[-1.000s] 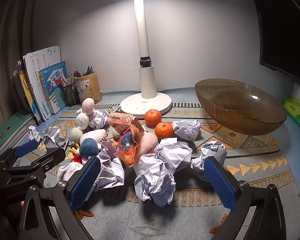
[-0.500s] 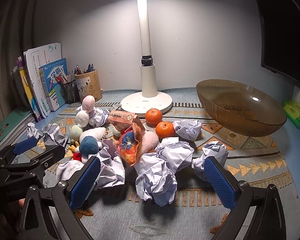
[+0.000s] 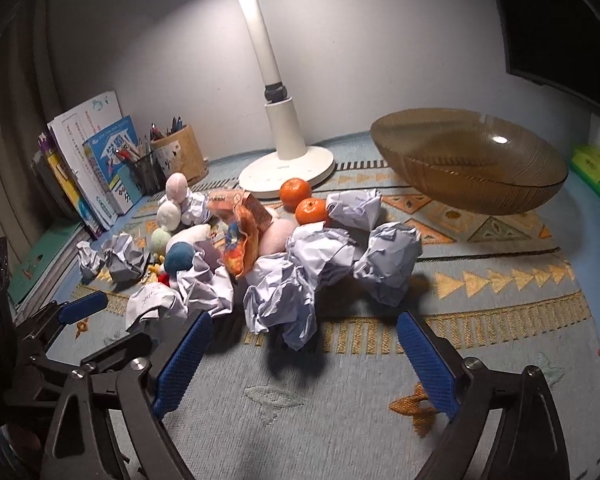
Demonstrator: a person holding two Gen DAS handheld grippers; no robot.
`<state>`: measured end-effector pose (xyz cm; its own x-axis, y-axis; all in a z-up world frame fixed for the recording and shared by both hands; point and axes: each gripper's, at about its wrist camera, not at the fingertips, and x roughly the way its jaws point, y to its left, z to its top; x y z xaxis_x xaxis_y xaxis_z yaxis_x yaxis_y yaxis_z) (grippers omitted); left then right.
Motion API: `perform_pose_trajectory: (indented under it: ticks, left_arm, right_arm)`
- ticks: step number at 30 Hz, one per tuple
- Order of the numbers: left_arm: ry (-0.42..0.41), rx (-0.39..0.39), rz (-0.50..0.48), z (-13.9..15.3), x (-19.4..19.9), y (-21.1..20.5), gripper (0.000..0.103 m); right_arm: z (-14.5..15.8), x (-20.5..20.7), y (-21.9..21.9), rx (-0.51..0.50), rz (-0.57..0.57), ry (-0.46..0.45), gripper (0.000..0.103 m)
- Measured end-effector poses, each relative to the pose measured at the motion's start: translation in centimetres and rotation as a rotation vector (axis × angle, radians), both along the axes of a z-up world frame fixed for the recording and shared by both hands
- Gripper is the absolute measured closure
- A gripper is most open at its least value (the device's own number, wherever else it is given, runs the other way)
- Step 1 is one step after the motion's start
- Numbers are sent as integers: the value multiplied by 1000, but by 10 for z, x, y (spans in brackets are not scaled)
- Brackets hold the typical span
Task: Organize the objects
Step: 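Move both grippers toward the crumpled paper balls in the pile, then grasp a written-on paper ball with the left gripper while the right grasps another paper ball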
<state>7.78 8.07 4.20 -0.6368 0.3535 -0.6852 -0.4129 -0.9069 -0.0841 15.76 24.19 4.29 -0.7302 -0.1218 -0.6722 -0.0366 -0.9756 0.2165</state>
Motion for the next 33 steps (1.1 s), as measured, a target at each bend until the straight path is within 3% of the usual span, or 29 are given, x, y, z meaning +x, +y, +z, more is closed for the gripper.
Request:
perform_pose_trajectory:
  ticks: [2,5,10,12,14,16,19,22,25,28,31,33]
  left_arm:
    - [-10,-4,-21,-1,-4,4,1]
    - [-26,-8,-33,-3,-11,10,3]
    - [-82,-12,-42,-12,-21,18,22]
    - [-85,-4,-50,-12,-20,17,45]
    - [-77,17,-57,-10,-17,13,46]
    - [-55,11,-50,-6,-11,9,46]
    - [-15,68,-55,4,4,-7,46]
    - [3,87,-24,7,7,-20,46]
    - [-13,123,22,0,-2,-28,46]
    - [31,153,33,4,0,-35,46]
    - [7,167,15,0,-2,-37,46]
    - [-9,179,13,-1,-4,-37,46]
  right_arm:
    - [-5,-8,1,-39,18,-22,27]
    - [-9,-22,-2,-45,24,-45,29]
    - [-18,-39,-10,-27,27,-74,44]
    - [-22,-43,-11,-34,39,-84,60]
    - [-19,-39,-10,-37,47,-68,62]
    - [-13,-30,-8,-56,63,-49,62]
    - [0,-5,-1,-62,77,-25,63]
    - [11,22,4,-2,77,-2,62]
    - [8,36,10,44,68,4,62]
    - [-1,44,11,66,88,0,62]
    - [-14,48,22,-15,85,-41,53]
    - [-19,53,30,-67,81,-54,41]
